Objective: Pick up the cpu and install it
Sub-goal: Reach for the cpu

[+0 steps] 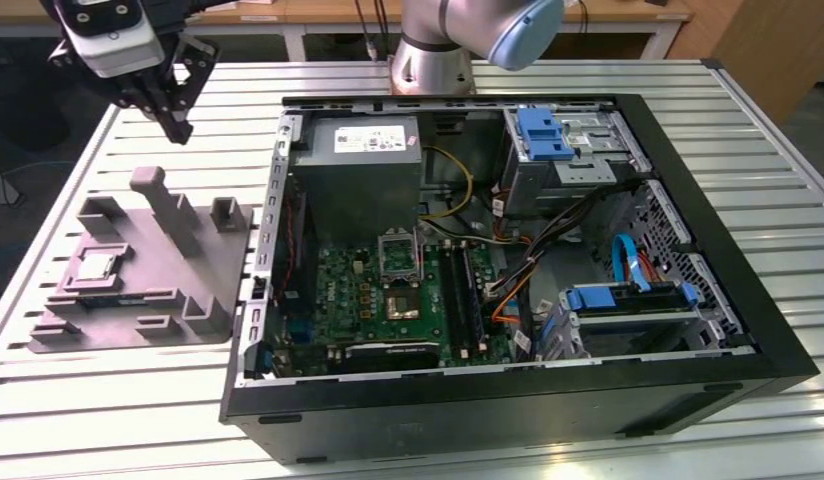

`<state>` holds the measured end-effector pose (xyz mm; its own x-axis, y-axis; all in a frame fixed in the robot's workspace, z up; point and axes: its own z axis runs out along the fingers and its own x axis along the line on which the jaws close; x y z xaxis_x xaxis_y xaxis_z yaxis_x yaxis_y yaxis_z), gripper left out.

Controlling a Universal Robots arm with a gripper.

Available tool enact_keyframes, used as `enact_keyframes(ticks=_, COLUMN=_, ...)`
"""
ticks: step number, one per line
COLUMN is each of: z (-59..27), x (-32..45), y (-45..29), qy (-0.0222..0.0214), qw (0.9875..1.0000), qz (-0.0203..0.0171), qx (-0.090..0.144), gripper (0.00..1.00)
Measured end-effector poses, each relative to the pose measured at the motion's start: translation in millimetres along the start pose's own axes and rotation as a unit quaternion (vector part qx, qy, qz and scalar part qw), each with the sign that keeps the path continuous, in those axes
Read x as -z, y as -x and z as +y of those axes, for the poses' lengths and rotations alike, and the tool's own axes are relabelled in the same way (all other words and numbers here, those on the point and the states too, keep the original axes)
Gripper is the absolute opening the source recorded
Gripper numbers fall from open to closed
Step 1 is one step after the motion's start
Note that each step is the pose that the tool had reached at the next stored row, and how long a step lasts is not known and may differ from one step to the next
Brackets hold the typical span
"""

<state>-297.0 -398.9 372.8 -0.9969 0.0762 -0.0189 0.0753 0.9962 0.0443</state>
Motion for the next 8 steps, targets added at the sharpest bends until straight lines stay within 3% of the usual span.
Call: enact_keyframes(ticks=8, z=-0.3, x=-0.4, y=-3.3, qy=0.0, qw=1.0, qz=0.0001, qx=0.0, gripper=0.11)
